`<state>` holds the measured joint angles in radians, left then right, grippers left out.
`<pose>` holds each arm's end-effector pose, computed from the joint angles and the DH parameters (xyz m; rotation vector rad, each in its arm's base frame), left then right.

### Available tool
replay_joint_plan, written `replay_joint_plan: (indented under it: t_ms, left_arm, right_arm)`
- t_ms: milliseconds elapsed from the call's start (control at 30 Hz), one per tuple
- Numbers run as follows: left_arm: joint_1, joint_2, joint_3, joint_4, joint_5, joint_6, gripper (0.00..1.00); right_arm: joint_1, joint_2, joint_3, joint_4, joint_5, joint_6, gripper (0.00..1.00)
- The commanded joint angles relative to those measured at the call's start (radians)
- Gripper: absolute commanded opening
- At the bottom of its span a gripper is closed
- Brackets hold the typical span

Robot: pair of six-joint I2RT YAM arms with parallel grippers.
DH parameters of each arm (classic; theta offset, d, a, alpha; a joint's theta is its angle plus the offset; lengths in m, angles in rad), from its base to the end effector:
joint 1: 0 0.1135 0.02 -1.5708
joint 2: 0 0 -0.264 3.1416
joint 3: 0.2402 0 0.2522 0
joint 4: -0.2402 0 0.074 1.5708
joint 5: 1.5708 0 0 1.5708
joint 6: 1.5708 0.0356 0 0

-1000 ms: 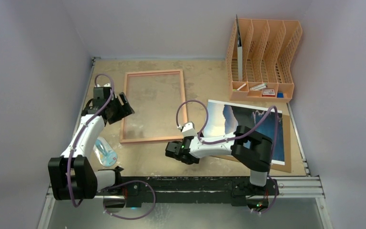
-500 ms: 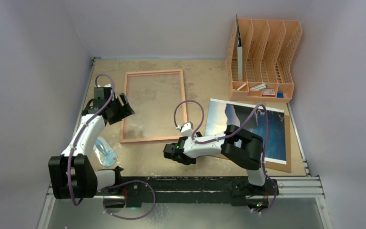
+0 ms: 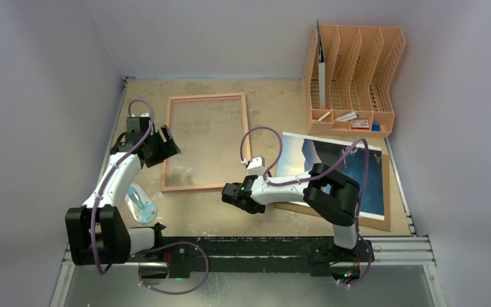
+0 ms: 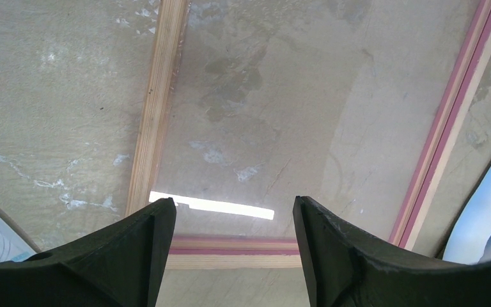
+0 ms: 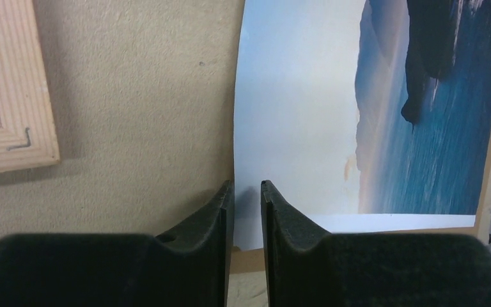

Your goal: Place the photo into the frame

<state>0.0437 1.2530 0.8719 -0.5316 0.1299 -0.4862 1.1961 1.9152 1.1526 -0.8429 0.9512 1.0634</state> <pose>0.2540 0.0065 0.2424 -0.6023 2.4325 -0.3467 0.1457 0.2913 0.1415 -0.1685 2.2347 -0.5279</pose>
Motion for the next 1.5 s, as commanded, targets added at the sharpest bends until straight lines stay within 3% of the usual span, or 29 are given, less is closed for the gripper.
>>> replay_joint_plan:
  t_ms: [0,533,800,1067,1467]
  left_arm:
    - [-0.002,0.002,0.003,0.027,-0.003,0.015,0.70]
    - [-0.002,0.008,0.004,0.025,0.007,0.015,0.70]
    - [-0.002,0.002,0.003,0.022,0.021,0.017,0.70]
    - [-0.035,-0.033,-0.001,0.085,0.206,0.021,0.70]
    - [-0.411,0.008,-0.023,0.348,0.278,-0.160,0.71]
  right_arm:
    - [-0.018,-0.053,0.015,-0.006,0.064,0.029,0.24]
    - [-0.090,-0.088,-0.039,0.111,0.021,-0.051,0.22]
    - [-0.113,-0.104,-0.057,0.169,-0.039,-0.100,0.44]
    - [-0.287,-0.390,-0.181,0.448,-0.287,-0.217,0.64]
    - [-0.719,-0.637,-0.474,0.657,-0.538,-0.216,0.89]
